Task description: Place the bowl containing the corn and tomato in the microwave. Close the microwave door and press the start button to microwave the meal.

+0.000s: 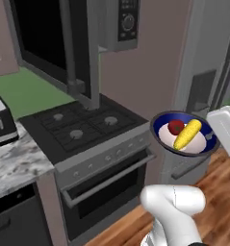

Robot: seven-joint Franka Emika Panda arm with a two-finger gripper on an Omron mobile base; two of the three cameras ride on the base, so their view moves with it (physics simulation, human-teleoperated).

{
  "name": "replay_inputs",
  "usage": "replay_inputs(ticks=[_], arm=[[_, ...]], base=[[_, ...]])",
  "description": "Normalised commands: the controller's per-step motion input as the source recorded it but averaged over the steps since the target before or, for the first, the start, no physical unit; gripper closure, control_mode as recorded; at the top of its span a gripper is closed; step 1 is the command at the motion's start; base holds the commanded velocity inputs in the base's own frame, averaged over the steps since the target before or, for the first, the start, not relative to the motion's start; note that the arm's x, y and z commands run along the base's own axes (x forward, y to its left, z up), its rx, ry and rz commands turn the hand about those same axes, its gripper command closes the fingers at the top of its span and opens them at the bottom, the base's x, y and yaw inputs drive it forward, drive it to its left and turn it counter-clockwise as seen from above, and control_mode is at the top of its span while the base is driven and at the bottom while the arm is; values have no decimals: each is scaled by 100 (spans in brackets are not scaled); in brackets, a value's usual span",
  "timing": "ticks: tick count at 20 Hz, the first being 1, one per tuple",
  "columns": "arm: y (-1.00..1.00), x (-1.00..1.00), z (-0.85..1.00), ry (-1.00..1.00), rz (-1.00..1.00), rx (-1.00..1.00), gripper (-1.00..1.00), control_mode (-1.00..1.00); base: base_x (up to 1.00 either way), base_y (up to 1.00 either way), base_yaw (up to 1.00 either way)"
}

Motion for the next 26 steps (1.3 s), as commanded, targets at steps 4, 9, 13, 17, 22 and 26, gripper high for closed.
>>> replay_inputs(ticks=[4, 9, 13, 17, 22, 26], arm=[[0, 0, 0, 0, 0, 0, 100, 100], [0, 0, 0, 0, 0, 0, 100, 100], [0, 0, 0, 0, 0, 0, 100, 100], [0, 0, 0, 0, 0, 0, 100, 100], [0, 0, 0, 0, 0, 0, 100, 100], [0, 0, 0, 0, 0, 0, 100, 100]], base=[[52, -46, 54], [50, -36, 54], [49, -3, 49], [48, 0, 39], [38, 0, 26], [22, 0, 7]])
